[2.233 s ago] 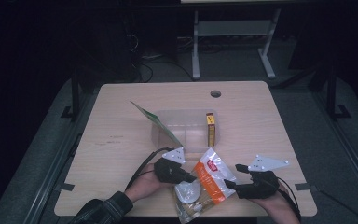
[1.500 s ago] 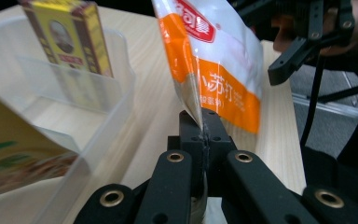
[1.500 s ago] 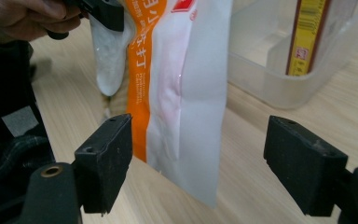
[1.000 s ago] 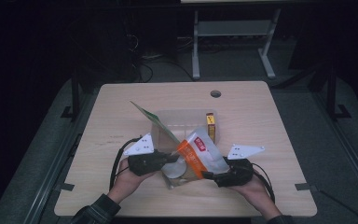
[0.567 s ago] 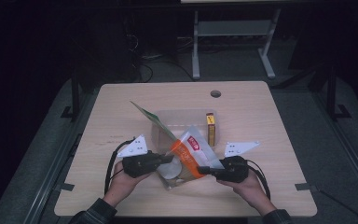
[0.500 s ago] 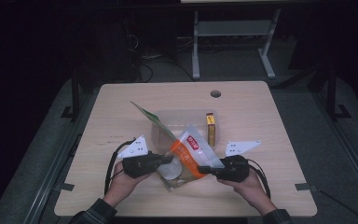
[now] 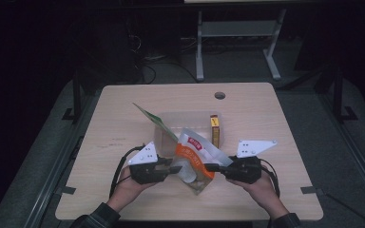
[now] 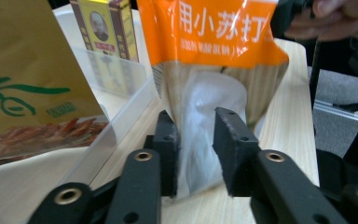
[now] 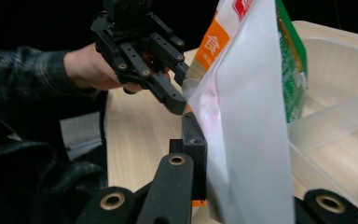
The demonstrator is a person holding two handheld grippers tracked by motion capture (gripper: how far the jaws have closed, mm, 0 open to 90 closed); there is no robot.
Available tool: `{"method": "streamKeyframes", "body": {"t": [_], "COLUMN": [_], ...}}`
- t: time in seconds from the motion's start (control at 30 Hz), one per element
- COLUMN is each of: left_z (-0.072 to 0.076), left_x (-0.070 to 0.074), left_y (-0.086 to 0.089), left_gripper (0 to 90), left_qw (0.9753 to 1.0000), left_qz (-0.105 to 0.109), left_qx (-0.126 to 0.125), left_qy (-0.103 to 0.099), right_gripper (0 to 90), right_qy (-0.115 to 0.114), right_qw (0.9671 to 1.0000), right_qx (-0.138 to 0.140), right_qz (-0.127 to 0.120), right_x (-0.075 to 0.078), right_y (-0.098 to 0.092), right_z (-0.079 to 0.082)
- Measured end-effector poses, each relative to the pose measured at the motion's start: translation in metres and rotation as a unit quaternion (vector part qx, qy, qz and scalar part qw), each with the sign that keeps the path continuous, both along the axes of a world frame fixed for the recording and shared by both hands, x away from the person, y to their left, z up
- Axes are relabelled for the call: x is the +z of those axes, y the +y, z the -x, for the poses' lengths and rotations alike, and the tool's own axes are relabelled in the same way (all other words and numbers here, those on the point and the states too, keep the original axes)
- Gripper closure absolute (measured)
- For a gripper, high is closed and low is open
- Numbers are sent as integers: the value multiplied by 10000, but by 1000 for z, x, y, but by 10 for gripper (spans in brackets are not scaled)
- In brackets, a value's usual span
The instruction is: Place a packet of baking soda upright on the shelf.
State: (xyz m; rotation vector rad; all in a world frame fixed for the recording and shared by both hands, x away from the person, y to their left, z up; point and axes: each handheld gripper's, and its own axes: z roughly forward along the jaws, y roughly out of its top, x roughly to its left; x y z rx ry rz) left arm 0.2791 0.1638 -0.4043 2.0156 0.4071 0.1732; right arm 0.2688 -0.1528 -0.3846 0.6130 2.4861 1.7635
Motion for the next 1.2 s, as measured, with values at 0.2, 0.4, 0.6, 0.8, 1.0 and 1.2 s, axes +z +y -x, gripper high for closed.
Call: {"method": "streamKeyframes", "body": {"t": [0.2,0.4,0.6,0.8,1.0,1.2], "left_z": [1,3,4,7,10,9], "left_x": [-3,-9,-11,-19,-24,-25], "left_y": [6,20,32,43,50,54], "left_gripper": [473,401,362,333,323,323], "left_qw": [9999,9988,9980,9964,9954,9954], "left_qz": [-124,-433,-471,-591,-671,-623], "left_qx": [114,159,293,388,417,454], "left_qy": [7,145,296,476,545,569], "right_gripper": [900,900,900,900,900,900], "right_qy": [-113,-238,-324,-402,-502,-600], "right_qw": [9999,9995,9991,9986,9979,9973], "right_qx": [-64,-196,-274,-329,-399,-412], "right_qz": [7,5,-25,55,19,-10], "right_x": [9,17,26,37,48,58], "right_y": [-6,-13,-16,-15,-12,-11], "right_z": [2,1,-2,-9,-20,-25]}}
